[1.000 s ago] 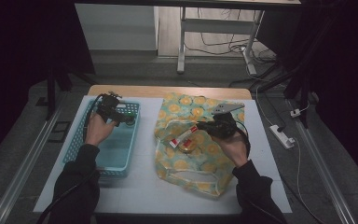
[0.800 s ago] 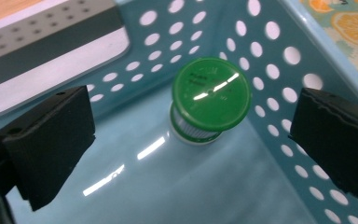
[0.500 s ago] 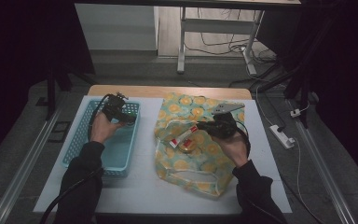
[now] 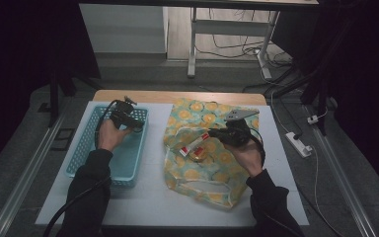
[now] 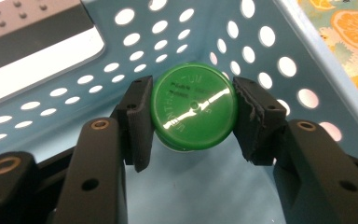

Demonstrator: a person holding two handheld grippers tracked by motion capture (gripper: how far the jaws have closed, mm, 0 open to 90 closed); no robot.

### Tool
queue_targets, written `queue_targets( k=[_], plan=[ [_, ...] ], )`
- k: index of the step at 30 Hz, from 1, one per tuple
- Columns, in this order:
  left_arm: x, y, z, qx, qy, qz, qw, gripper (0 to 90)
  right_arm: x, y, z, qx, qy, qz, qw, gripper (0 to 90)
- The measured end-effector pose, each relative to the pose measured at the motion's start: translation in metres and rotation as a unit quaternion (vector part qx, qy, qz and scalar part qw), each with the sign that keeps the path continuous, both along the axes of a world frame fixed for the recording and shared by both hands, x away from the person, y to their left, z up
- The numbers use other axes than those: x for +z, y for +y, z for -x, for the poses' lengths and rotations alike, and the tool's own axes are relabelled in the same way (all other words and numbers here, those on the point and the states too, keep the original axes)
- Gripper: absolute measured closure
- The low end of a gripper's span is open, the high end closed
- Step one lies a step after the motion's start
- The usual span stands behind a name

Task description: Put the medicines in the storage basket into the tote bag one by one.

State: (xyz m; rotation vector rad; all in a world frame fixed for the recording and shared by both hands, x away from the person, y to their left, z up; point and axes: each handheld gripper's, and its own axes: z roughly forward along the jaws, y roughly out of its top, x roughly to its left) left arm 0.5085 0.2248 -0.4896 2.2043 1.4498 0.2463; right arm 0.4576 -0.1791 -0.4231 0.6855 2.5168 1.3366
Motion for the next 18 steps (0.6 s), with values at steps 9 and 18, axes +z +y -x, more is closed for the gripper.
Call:
queue_targets(
  k=[9, 18],
  plan=[
    [0.016, 0.009, 0.009, 0.004, -0.014, 0.022, 0.9997, 51.9, 0.000, 0.000, 0.000, 0.000, 0.000, -0.001, 1.0000, 90.0],
    [0.040, 0.008, 0.023, -0.017, -0.038, 0.025, 0.9988, 51.9, 0.000, 0.000, 0.000, -0.001, 0.000, -0.001, 1.0000, 90.0]
  ],
)
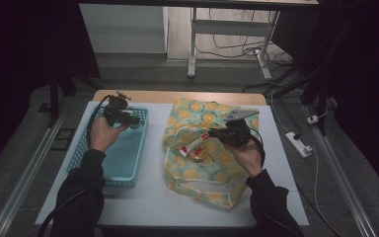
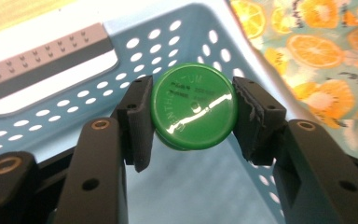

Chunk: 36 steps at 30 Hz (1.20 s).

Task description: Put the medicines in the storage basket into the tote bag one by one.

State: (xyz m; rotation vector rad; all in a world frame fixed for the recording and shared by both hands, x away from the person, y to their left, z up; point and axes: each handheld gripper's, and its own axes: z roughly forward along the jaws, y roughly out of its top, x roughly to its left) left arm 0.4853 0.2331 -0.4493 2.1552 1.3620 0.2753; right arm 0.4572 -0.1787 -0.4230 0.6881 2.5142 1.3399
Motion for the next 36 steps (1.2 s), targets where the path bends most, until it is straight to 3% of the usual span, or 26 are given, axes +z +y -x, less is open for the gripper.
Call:
queue_targets(
  k=[7, 19, 27, 36],
  plan=[
    [0.017, -0.003, 0.012, -0.019, -0.017, -0.007, 0.9996, 51.9, 0.000, 0.000, 0.000, -0.001, 0.000, -0.001, 1.0000, 90.0],
    [0.052, -0.018, 0.035, -0.053, -0.052, 0.016, 0.9971, 51.9, 0.000, 0.000, 0.000, -0.001, 0.000, 0.000, 1.0000, 90.0],
    [0.054, -0.041, 0.045, -0.094, -0.053, 0.022, 0.9939, 51.9, 0.000, 0.000, 0.000, -0.001, -0.001, -0.001, 1.0000, 90.0],
    [0.049, -0.073, 0.057, -0.145, -0.052, 0.033, 0.9876, 51.9, 0.001, -0.001, 0.000, -0.003, -0.002, -0.001, 1.0000, 90.0]
  ],
)
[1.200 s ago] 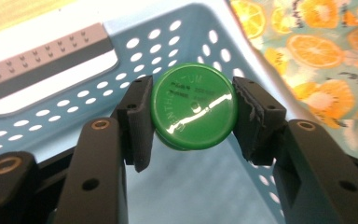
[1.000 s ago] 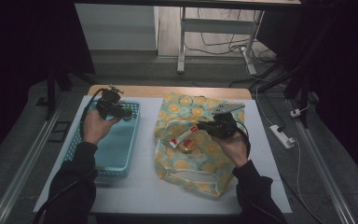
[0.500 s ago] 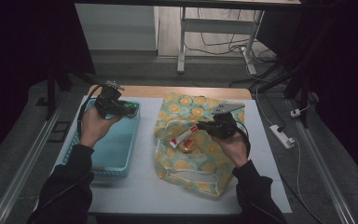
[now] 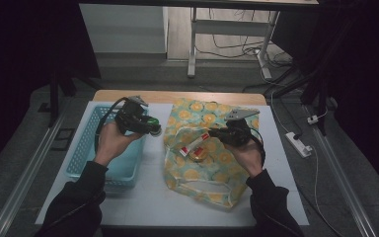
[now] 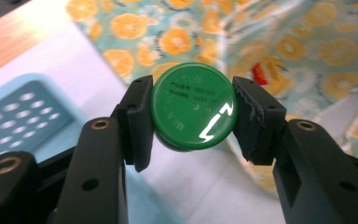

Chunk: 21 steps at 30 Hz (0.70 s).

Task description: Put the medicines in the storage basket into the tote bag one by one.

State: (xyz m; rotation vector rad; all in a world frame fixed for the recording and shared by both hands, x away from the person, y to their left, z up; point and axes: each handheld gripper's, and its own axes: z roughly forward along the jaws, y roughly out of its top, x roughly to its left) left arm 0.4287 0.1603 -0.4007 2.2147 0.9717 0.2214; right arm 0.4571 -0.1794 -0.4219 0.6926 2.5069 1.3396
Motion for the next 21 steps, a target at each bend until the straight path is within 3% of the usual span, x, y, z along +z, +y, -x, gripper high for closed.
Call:
queue_targets(
  k=[21],
  plan=[
    [-0.010, -0.061, 0.009, -0.082, 0.002, -0.002, 0.9966, 51.9, 0.000, 0.000, 0.000, -0.001, -0.002, -0.003, 1.0000, 90.0]
  ],
)
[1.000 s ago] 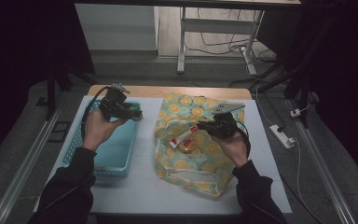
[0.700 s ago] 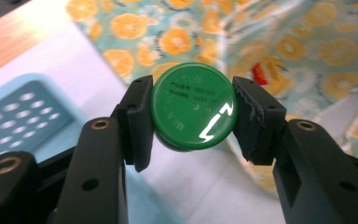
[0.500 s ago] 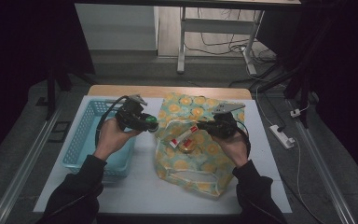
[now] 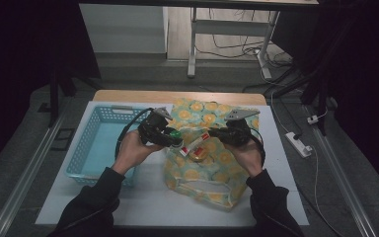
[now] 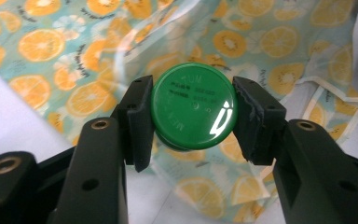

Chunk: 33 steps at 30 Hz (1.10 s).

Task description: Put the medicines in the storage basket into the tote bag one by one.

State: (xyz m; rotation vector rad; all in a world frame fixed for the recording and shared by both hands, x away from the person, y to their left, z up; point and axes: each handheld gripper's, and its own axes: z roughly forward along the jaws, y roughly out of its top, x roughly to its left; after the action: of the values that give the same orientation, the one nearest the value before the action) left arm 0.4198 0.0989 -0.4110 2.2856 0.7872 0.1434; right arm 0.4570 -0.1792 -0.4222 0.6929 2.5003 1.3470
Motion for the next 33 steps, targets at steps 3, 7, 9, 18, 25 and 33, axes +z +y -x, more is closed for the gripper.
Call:
queue_targets(
  k=[3, 7, 9, 18, 25, 33],
  plan=[
    [-0.003, -0.007, -0.001, -0.007, 0.002, 0.001, 1.0000, 51.9, 0.000, 0.000, 0.000, 0.000, 0.000, 0.001, 1.0000, 90.0],
    [-0.007, -0.015, -0.002, -0.012, 0.003, -0.002, 0.9999, 51.8, -0.001, 0.000, 0.000, 0.001, 0.001, 0.000, 1.0000, 90.0],
    [-0.009, -0.019, -0.003, -0.016, 0.003, 0.000, 0.9999, 51.8, -0.001, 0.000, 0.000, 0.000, 0.001, 0.000, 1.0000, 90.0],
    [-0.014, -0.039, -0.008, -0.029, -0.001, 0.000, 0.9996, 51.8, -0.001, 0.000, -0.001, 0.000, 0.001, 0.001, 1.0000, 90.0],
    [-0.023, -0.052, -0.013, -0.035, -0.004, 0.000, 0.9994, 51.8, -0.002, -0.001, -0.001, -0.001, 0.002, 0.003, 1.0000, 90.0],
    [-0.037, -0.065, -0.019, -0.039, -0.006, -0.004, 0.9992, 51.8, -0.002, -0.001, -0.001, -0.001, 0.001, 0.003, 1.0000, 90.0]
  ],
)
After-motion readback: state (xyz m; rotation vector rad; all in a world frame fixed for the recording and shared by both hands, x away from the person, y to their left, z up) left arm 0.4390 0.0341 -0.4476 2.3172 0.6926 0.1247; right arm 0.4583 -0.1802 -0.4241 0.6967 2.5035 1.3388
